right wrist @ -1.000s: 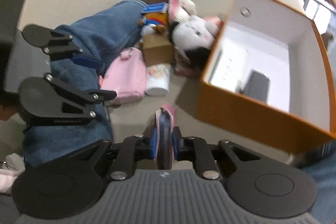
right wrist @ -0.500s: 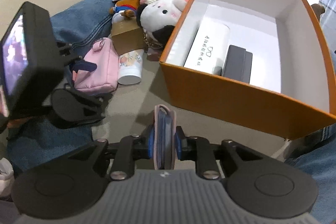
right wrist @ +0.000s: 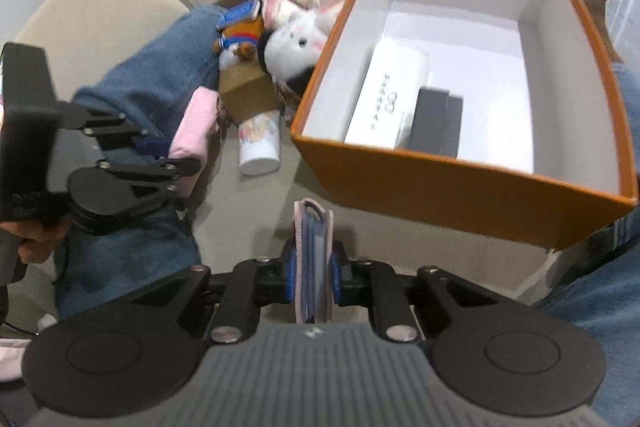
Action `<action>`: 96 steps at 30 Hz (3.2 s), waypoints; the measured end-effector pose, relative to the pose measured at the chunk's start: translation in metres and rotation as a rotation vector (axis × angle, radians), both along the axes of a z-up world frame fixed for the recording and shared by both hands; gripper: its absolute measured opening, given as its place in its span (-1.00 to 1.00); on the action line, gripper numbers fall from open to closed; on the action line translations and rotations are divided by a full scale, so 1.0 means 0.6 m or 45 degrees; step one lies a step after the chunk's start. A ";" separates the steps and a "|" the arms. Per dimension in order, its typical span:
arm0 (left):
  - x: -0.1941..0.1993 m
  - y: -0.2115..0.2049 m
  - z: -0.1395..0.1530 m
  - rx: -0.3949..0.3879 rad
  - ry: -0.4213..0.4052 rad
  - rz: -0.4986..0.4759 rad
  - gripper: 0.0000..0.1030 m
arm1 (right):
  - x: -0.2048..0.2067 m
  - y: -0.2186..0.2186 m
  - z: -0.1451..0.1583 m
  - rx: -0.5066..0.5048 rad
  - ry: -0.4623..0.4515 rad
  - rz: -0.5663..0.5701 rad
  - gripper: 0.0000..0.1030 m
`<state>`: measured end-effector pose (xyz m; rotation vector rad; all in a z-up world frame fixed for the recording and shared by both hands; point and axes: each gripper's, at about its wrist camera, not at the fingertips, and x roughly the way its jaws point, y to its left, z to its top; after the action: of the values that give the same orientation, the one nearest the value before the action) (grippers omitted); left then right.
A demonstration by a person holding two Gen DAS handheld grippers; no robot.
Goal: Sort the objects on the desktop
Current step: 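Grasp the pink bag with the left tool while the right tool holds the wallet, then carry the pink bag and pink wallet over the shoebox with both tools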
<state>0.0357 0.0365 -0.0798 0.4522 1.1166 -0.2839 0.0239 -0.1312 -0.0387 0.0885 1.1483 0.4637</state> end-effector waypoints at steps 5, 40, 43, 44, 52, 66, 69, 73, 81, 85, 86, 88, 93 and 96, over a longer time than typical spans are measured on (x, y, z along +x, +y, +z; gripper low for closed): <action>-0.027 0.018 0.096 -0.196 -0.064 0.038 -0.66 | -0.013 -0.024 0.045 0.064 -0.076 -0.017 -0.67; 0.223 -0.241 0.029 -0.978 0.507 0.094 -0.70 | 0.149 -0.214 0.075 -0.079 -0.183 -0.384 -0.67; 0.238 -0.241 0.011 -0.952 0.554 0.149 -0.69 | 0.162 -0.204 0.055 -0.084 -0.127 -0.357 -0.67; 0.241 -0.239 0.004 -0.954 0.576 0.171 -0.70 | 0.167 -0.201 0.048 -0.083 -0.105 -0.351 -0.67; 0.254 -0.240 -0.039 -0.906 0.635 0.272 -0.66 | 0.182 -0.197 0.002 -0.067 0.042 -0.357 -0.67; 0.236 -0.226 -0.026 -0.888 0.513 0.200 -0.41 | 0.193 -0.213 -0.010 0.066 0.190 -0.403 -0.54; 0.231 -0.215 -0.014 -0.905 0.495 0.186 -0.40 | 0.190 -0.214 -0.011 0.074 0.201 -0.406 -0.49; 0.221 -0.202 -0.001 -0.944 0.482 0.159 -0.40 | 0.184 -0.217 -0.004 0.099 0.195 -0.414 -0.40; 0.208 -0.216 -0.013 -0.886 0.473 0.111 -0.46 | 0.171 -0.229 0.011 0.138 0.179 -0.438 -0.59; 0.204 -0.226 -0.029 -0.870 0.485 0.097 -0.48 | 0.170 -0.225 0.002 0.168 0.175 -0.426 -0.65; 0.203 -0.227 -0.028 -0.871 0.484 0.098 -0.48 | 0.171 -0.222 0.001 0.155 0.164 -0.418 -0.65; 0.203 -0.224 -0.022 -0.868 0.477 0.098 -0.48 | 0.171 -0.216 0.004 0.125 0.138 -0.411 -0.66; 0.201 -0.216 -0.006 -0.854 0.433 0.082 -0.48 | 0.170 -0.211 0.014 0.081 0.112 -0.382 -0.53; 0.201 -0.208 -0.002 -0.869 0.432 0.085 -0.48 | 0.169 -0.213 0.017 0.083 0.099 -0.385 -0.44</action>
<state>0.1566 -0.0885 -0.0811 -0.2489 1.2771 -0.6707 0.1252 -0.2587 -0.0285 0.3346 1.1728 0.2299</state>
